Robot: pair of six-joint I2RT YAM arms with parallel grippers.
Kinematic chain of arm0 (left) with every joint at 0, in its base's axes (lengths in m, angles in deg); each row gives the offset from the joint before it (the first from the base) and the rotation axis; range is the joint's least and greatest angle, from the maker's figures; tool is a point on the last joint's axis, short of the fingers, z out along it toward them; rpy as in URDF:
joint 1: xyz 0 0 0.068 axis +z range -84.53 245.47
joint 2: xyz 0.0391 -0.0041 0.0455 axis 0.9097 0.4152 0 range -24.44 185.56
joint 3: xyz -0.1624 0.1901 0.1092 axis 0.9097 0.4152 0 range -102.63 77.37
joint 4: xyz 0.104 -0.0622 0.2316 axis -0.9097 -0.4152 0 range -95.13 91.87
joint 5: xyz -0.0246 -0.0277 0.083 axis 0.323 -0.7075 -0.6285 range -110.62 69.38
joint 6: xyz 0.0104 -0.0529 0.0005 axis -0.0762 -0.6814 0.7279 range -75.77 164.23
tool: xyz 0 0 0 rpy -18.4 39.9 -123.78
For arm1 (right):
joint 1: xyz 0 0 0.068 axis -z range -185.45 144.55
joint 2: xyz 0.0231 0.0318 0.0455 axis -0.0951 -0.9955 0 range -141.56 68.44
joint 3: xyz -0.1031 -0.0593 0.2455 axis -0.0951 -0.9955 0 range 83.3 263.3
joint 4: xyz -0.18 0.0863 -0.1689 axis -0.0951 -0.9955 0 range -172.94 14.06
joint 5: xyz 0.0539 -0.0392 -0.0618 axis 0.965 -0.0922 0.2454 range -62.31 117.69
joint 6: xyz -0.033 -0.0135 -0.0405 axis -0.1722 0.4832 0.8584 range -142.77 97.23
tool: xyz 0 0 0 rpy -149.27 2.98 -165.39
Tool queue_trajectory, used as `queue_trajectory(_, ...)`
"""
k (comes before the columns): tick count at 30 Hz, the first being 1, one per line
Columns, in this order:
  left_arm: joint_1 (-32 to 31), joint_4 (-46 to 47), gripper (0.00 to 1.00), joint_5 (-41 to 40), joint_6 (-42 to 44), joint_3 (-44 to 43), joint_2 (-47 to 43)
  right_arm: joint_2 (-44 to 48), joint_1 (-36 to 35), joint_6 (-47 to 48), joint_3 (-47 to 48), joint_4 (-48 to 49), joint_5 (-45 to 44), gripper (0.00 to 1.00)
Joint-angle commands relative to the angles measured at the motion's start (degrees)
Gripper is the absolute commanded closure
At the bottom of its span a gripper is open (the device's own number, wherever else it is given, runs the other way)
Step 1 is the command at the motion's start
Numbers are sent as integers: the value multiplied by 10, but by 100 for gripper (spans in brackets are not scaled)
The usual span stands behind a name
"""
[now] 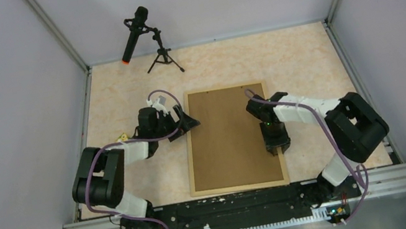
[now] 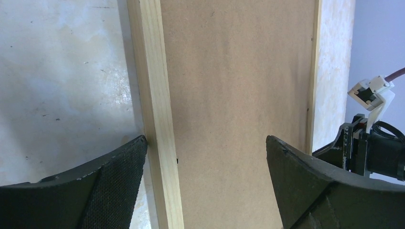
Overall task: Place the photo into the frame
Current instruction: Adjust the photo frame at the center of the board.
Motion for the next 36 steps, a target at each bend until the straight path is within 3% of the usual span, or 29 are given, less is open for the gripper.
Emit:
queue_trajectory(1,-7,-54,2,4,-7,23,-4,30,9,20,-18,184,44,54)
queue_trajectory(6,-7,-73,2,-14,-11,25,-20,70,72,55,-48,255,73,31)
queue_trajectory(14,-33,-116,2,-3,-21,47,-63,-41,85,96,21,350,121,27)
queue_trajectory(18,-111,-152,2,-34,-45,44,-104,-90,84,123,89,362,126,27)
queue_trajectory(22,-235,-164,2,-98,-105,45,-141,-155,85,156,175,349,151,27)
queue_trajectory(29,-417,-160,2,-195,-178,20,-151,-226,83,191,271,349,253,26)
queue_trajectory(36,-477,-187,2,-189,-134,-90,-63,-172,97,207,342,252,123,21)
